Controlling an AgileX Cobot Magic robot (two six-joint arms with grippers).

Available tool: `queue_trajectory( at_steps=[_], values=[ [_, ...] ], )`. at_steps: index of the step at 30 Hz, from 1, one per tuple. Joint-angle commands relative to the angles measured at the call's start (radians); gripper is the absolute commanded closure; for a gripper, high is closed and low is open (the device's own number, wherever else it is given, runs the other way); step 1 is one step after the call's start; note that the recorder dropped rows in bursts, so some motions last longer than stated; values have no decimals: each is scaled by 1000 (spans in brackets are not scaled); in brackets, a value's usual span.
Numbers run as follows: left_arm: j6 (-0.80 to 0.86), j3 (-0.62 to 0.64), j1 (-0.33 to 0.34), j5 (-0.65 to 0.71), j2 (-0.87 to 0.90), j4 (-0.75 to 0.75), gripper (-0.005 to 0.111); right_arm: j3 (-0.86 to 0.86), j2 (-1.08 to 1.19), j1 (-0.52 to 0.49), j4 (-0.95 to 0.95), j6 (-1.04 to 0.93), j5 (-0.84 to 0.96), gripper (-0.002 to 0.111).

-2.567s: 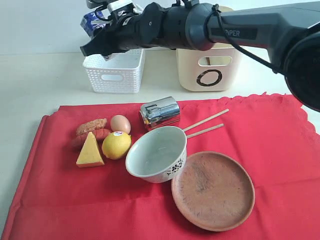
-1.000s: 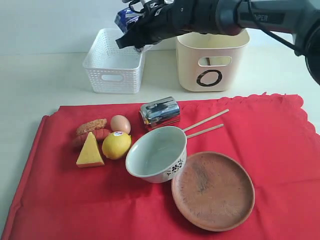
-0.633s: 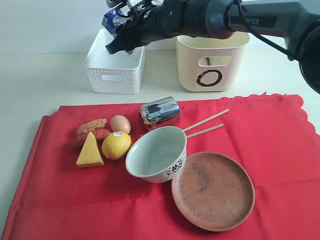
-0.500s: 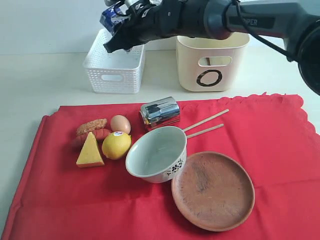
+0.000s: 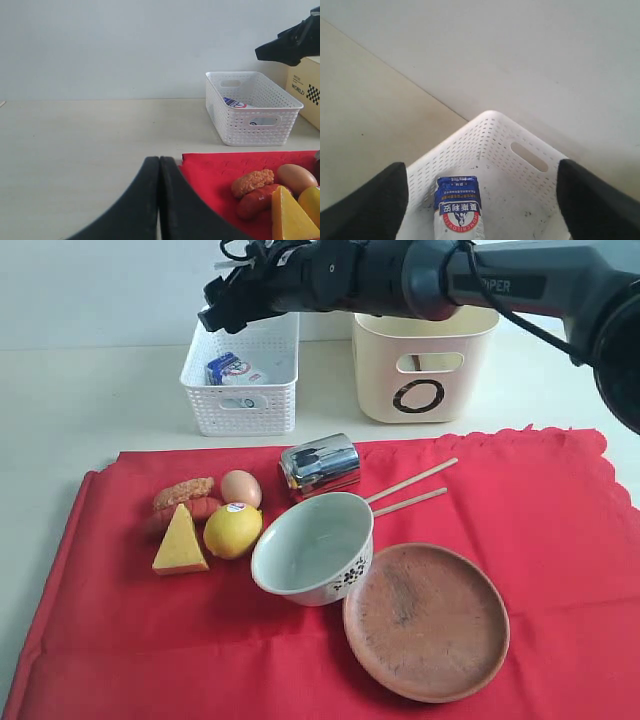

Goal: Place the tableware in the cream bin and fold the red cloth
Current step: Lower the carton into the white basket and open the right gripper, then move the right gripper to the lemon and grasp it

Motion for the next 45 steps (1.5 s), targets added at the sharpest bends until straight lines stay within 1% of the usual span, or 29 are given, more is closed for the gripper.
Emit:
queue_trajectory(
  at_steps=[1, 12, 21, 31, 41, 45],
  values=[
    [0, 4, 0, -2, -7, 0, 107, -9, -7, -1, 0, -4, 26, 31],
    [0, 4, 0, -2, -7, 0, 107, -9, -106, -1, -10, -8, 247, 31],
    [0, 4, 0, -2, -7, 0, 107, -9, -205, -1, -55, -8, 522, 31],
    [0, 4, 0, -2, -7, 0, 107, -7, -228, 9, -43, -11, 822, 31],
    [0, 4, 0, -2, -7, 0, 107, -3, -185, 91, -36, -122, 956, 31],
    [0, 4, 0, -2, -7, 0, 107, -3, -144, 106, -36, -143, 1005, 31]
  ],
)
